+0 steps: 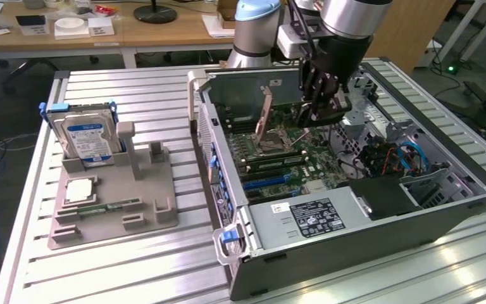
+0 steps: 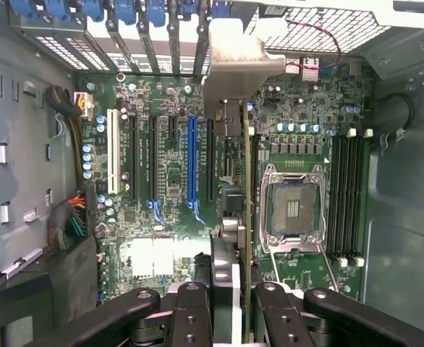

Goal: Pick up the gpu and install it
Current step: 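Insert the gpu into the slot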

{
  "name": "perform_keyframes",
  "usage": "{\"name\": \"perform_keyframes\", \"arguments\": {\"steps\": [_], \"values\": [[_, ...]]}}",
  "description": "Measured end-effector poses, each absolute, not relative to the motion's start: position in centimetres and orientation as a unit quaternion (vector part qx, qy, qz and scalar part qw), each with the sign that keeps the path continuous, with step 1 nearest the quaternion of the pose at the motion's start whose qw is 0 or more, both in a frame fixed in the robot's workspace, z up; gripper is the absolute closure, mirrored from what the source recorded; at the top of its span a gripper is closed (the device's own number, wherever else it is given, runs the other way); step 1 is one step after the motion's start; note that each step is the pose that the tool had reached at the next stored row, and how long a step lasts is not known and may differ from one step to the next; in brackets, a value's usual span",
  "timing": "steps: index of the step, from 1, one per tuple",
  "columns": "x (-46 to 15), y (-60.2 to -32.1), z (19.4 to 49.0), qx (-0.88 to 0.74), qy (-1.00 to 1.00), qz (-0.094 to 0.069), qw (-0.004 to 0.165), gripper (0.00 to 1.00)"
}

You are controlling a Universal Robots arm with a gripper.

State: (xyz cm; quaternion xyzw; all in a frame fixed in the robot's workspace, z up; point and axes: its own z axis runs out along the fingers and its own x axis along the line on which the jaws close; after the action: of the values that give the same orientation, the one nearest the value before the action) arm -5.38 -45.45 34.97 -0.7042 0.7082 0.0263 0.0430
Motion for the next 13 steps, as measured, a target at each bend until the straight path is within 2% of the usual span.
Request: {"name": "perform_keyframes", "arguments": {"steps": [13], "values": [[-5.49,-45.67,34.74,-0.7,0.712,0.026,0.043,0.72]]}}
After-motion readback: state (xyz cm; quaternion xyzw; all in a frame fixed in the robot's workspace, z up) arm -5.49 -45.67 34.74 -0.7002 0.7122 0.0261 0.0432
